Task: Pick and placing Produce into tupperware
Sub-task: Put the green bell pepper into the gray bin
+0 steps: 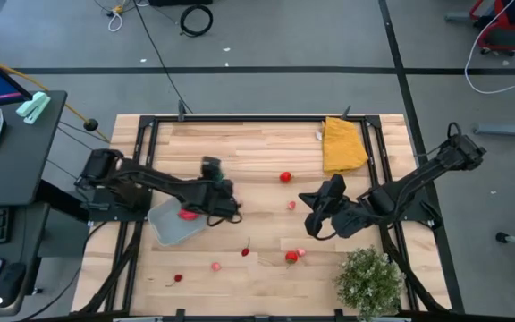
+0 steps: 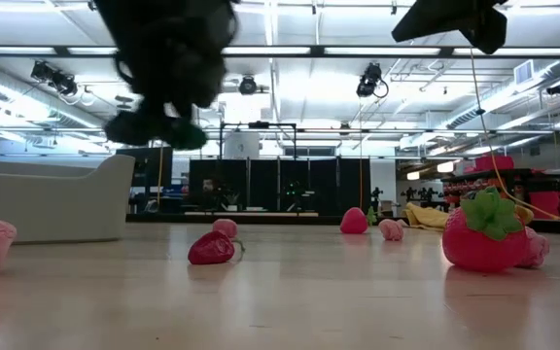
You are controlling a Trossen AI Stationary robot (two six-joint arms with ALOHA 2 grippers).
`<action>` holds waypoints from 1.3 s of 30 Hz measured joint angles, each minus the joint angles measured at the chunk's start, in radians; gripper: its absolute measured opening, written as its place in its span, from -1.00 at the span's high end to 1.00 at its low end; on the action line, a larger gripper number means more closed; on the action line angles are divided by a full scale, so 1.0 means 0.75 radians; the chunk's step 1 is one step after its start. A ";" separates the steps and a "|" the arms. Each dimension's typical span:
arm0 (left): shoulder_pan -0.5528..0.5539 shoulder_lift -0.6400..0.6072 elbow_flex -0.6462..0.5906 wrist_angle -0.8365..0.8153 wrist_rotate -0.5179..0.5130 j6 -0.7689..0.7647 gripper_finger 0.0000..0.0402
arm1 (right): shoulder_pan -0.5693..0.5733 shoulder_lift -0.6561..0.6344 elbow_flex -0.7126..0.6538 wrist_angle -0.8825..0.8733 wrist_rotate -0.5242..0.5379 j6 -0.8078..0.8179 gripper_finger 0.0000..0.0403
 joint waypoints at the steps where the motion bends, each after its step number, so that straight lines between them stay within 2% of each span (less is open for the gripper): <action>1: -0.014 -0.022 0.000 -0.078 0.075 -0.123 -0.02 | -0.001 0.004 0.000 0.000 0.002 0.005 0.97; 4: -0.071 -0.080 0.000 -0.313 0.267 -0.415 0.01 | -0.001 0.010 0.000 -0.001 0.005 0.006 0.97; 8: -0.166 -0.148 -0.001 -0.485 0.485 -0.618 0.04 | -0.004 0.010 0.000 -0.001 0.006 0.005 0.97; 14: -0.296 -0.216 -0.001 -0.460 0.825 -0.822 -0.05 | -0.011 0.010 0.000 0.001 0.029 -0.024 0.97; 18: -0.357 -0.213 -0.001 -0.347 0.885 -0.851 -0.02 | -0.037 0.001 0.000 0.002 0.033 -0.056 0.97; 22: -0.350 -0.209 -0.084 -0.116 0.991 -0.845 0.03 | -0.068 0.000 0.000 0.002 0.033 -0.067 0.97; 28: -0.343 -0.209 -0.230 -0.017 0.990 -0.870 -0.03 | -0.095 0.000 0.000 0.002 0.032 -0.098 0.97; 39: -0.334 -0.209 -0.251 0.151 0.988 -0.820 -0.08 | -0.119 -0.001 0.056 0.005 0.029 -0.204 0.97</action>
